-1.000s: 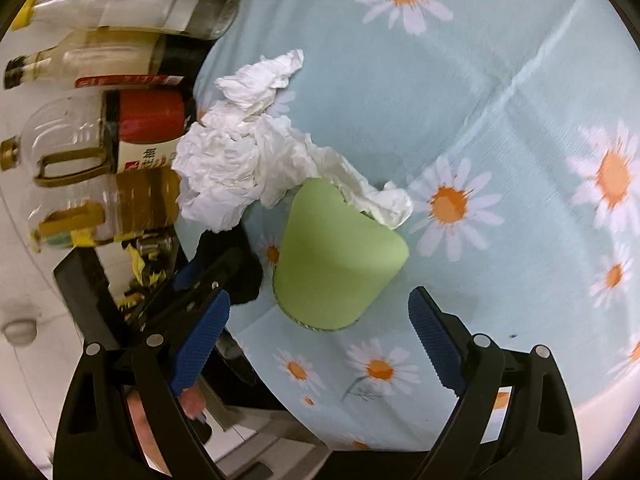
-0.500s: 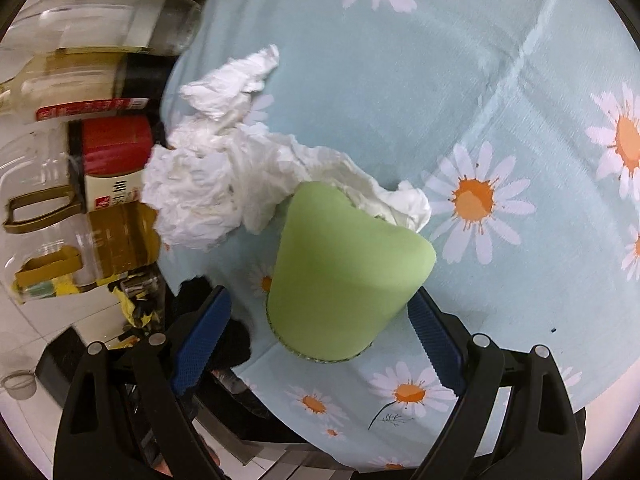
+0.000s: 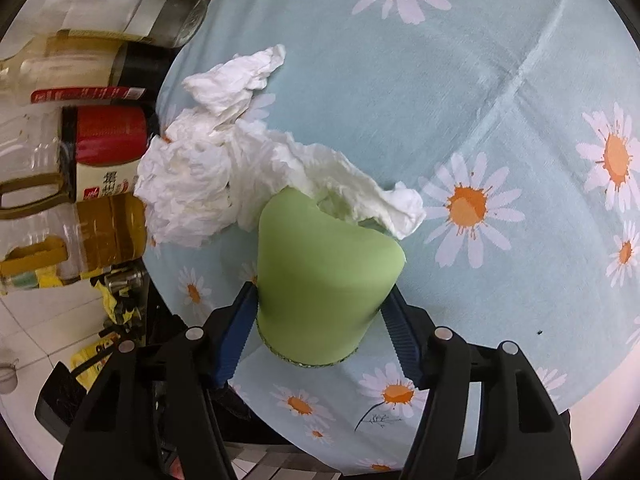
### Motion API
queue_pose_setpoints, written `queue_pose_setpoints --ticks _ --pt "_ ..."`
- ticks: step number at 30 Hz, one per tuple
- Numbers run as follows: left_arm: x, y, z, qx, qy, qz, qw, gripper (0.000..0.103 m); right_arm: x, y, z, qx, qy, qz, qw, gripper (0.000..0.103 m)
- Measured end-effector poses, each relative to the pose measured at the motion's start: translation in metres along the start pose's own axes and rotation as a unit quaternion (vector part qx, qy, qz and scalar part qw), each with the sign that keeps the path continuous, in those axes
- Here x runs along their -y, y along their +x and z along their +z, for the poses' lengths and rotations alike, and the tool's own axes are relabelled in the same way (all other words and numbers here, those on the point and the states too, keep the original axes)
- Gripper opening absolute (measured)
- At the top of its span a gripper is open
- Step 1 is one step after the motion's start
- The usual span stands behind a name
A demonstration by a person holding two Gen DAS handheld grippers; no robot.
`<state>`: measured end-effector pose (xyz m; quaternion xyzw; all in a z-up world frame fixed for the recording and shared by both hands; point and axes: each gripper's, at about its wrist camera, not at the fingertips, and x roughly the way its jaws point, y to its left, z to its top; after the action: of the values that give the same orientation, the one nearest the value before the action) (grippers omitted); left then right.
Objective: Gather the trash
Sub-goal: 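Carry the black cloth and green cup over the sink bin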
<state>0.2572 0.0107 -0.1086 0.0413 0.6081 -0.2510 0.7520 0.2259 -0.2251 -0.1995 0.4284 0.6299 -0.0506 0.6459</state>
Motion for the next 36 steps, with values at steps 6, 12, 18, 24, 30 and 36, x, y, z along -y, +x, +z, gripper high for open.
queue_pose_setpoints --ticks 6,12,18,24,30,36 --pt "-0.002 -0.005 -0.005 0.008 -0.007 0.003 0.9999 0.057 -0.005 -0.005 -0.010 -0.008 -0.032 0.007 0.999 0.061" --pt "-0.006 -0.011 -0.014 0.014 -0.018 0.006 0.9997 0.057 -0.018 -0.006 -0.016 -0.016 -0.067 0.006 0.998 0.060" --pt "-0.017 -0.020 -0.028 0.023 -0.042 0.016 0.9987 0.057 -0.038 0.008 -0.023 -0.033 -0.098 0.000 0.995 0.057" --pt "-0.026 -0.028 -0.039 0.031 -0.063 0.024 0.9973 0.057 -0.038 0.006 -0.023 -0.044 -0.119 -0.006 0.992 0.054" --pt "-0.027 -0.030 -0.045 0.034 -0.072 0.027 0.9965 0.057 -0.040 0.007 -0.023 -0.049 -0.133 -0.006 0.990 0.047" --pt "-0.023 -0.031 -0.049 0.033 -0.072 0.031 0.9964 0.057 -0.045 0.003 -0.027 -0.051 -0.150 0.003 0.987 0.035"
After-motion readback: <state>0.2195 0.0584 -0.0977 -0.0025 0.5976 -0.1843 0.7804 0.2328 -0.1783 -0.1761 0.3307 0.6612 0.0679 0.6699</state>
